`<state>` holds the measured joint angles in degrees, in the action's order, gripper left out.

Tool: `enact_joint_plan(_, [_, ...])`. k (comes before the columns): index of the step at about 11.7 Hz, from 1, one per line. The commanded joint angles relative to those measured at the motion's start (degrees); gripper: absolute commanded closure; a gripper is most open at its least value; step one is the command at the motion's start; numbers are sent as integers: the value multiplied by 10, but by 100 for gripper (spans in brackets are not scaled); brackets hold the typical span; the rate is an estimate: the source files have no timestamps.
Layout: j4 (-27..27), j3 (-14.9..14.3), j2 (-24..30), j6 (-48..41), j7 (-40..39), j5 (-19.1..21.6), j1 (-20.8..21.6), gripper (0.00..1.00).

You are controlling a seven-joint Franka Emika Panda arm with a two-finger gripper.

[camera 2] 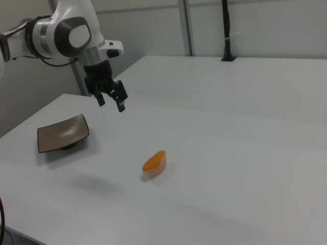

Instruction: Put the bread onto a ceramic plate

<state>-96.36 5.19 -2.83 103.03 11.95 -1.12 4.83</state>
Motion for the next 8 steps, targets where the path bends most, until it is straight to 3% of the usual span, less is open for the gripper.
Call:
enact_joint_plan(1, [-7, -12, 5, -5, -12, 9, 7, 0])
enact_joint_plan(5, [-10, -16, -1, 0, -15, 2, -12, 0])
enact_joint_plan(8, [-10, -53, -24, 3, -48, -7, -15, 0])
